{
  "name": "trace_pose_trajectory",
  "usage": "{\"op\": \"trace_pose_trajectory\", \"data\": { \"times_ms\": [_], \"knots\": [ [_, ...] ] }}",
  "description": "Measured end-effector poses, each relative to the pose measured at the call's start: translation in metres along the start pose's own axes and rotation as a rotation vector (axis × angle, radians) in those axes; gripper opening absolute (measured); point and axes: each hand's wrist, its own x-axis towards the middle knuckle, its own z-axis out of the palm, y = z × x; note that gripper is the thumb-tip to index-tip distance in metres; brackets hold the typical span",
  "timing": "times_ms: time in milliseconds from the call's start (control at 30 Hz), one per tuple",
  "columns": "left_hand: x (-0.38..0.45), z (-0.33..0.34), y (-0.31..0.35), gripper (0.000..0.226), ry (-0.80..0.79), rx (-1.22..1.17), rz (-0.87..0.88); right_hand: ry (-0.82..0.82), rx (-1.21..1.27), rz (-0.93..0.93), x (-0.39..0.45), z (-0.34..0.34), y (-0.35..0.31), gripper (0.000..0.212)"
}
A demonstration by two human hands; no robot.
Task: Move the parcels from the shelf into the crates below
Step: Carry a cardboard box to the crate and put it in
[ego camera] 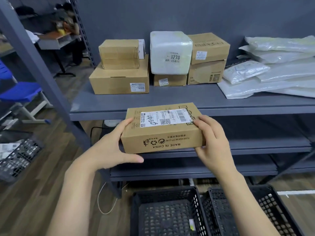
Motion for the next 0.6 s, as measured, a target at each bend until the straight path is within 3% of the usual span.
{"op": "trace_pose_trajectory", "data": {
  "times_ms": [233,433,600],
  "knots": [
    [0.003,0.007,0.006,0.096,0.235,-0.056,0.087,0.097,-0.001,-0.002,-0.001,0.002,-0.011,0.076],
    [0.004,0.020,0.005,0.088,0.374,-0.091,0.160,0.009,0.022,0.048,-0.006,-0.004,-0.010,0.073],
    [-0.003,0.013,0.002,0.079,0.208,-0.332,0.264,0.082,0.003,0.068,-0.009,-0.009,-0.006,0.077]
  ]
}}
